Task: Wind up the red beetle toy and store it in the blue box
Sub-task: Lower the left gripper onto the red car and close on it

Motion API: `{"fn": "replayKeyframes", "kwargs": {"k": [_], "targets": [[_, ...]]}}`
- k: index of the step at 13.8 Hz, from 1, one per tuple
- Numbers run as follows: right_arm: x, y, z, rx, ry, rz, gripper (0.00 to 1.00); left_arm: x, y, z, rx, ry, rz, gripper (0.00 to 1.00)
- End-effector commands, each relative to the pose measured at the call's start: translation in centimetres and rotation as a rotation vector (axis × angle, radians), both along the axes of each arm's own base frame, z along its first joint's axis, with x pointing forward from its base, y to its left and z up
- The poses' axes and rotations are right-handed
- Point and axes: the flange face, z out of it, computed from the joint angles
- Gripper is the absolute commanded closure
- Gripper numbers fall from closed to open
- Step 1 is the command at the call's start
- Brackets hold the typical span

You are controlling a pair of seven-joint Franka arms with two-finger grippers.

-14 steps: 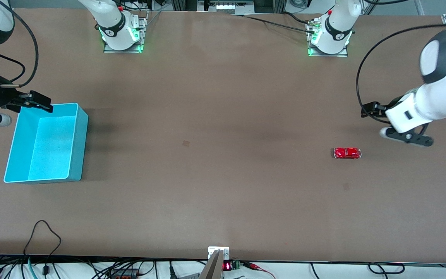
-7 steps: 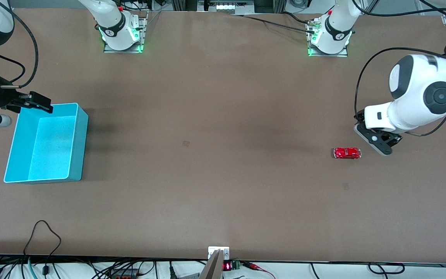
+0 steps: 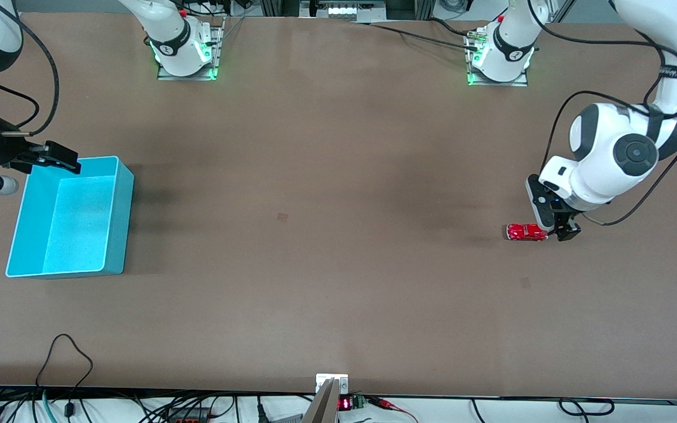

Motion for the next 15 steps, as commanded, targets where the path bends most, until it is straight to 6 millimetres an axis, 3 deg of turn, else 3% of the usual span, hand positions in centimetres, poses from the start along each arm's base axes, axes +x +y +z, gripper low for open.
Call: {"fn": "replayKeyframes", "kwargs": {"k": [1, 11, 15], "targets": [[0.1, -0.2, 0.2, 0.011, -0.003, 0.004, 0.0, -0.9, 0.0, -1.9, 0.043, 0.001, -0.112, 0.0], [0.1, -0.1, 0.3, 0.011, -0.006, 0.006, 0.0, -1.0, 1.3, -7.3, 0.023, 0.022, -0.121, 0.0], [0.1, -0.1, 0.2, 0.011, -0.003, 0.007, 0.0, -0.3, 1.2, -7.5, 0.014, -0.017, -0.123, 0.0]]}}
